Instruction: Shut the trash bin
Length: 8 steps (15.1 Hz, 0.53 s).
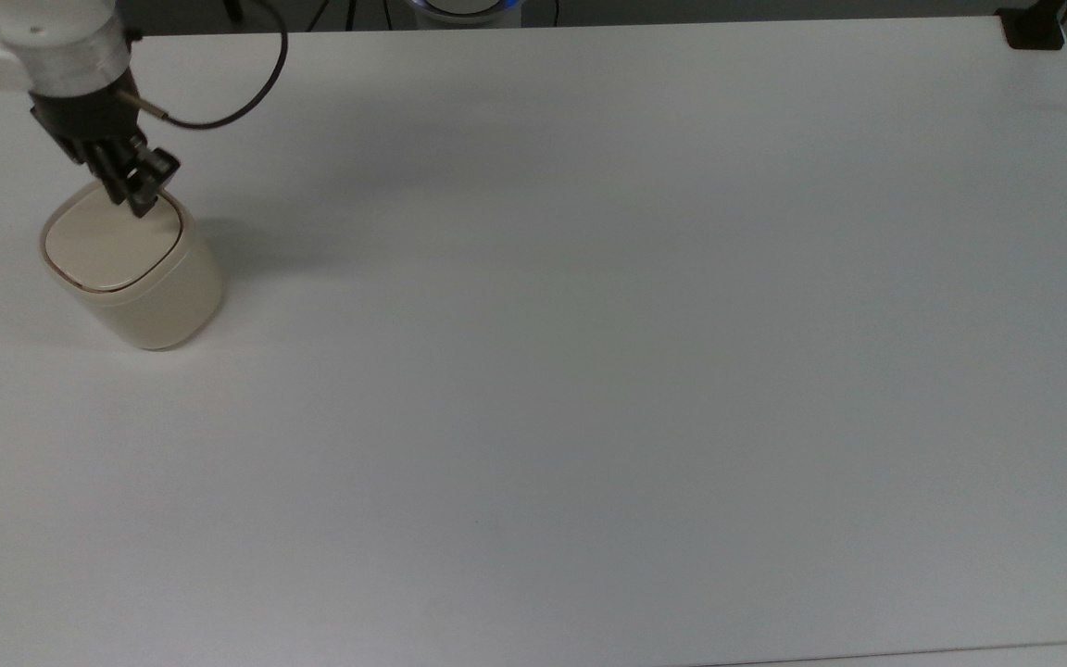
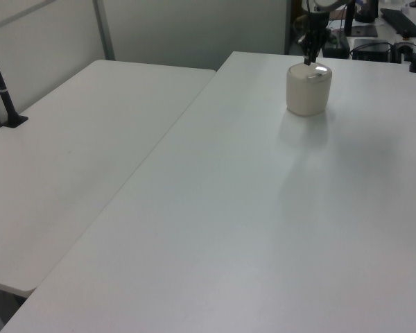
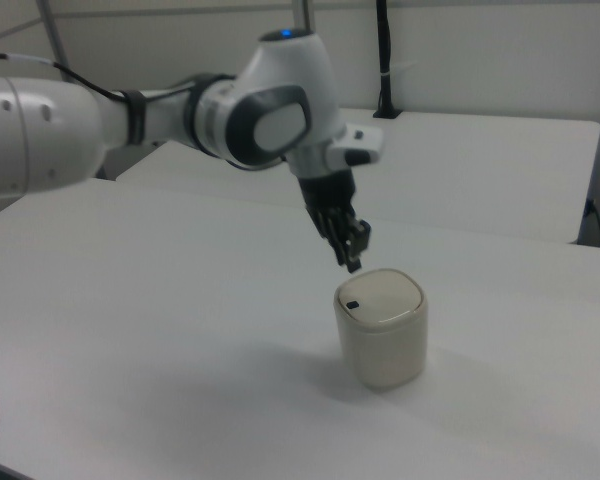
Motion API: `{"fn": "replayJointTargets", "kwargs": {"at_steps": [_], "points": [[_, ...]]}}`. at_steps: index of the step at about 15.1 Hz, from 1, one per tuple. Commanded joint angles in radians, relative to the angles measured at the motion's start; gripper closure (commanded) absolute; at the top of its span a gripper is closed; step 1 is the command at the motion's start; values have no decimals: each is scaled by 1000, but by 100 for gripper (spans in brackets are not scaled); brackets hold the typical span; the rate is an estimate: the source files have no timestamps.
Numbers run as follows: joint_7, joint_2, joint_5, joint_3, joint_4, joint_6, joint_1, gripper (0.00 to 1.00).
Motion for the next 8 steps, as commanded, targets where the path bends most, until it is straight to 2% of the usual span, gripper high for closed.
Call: {"fn": "replayJointTargets", "kwargs": {"at_steps": [1,2,3,5,7,8], "points": [[-1,-112,8,16,-13,-151,97,0],[-7,-126,-1,42,-15,-194,117,0],[-12,-143,-6,108,-15,-245,129,0],[-13,-175,-14,183,-19,-299,131,0],[-16,-215,-12,217,-24,-319,157,0],[-16,-226,-12,217,-26,-317,175,0]]}}
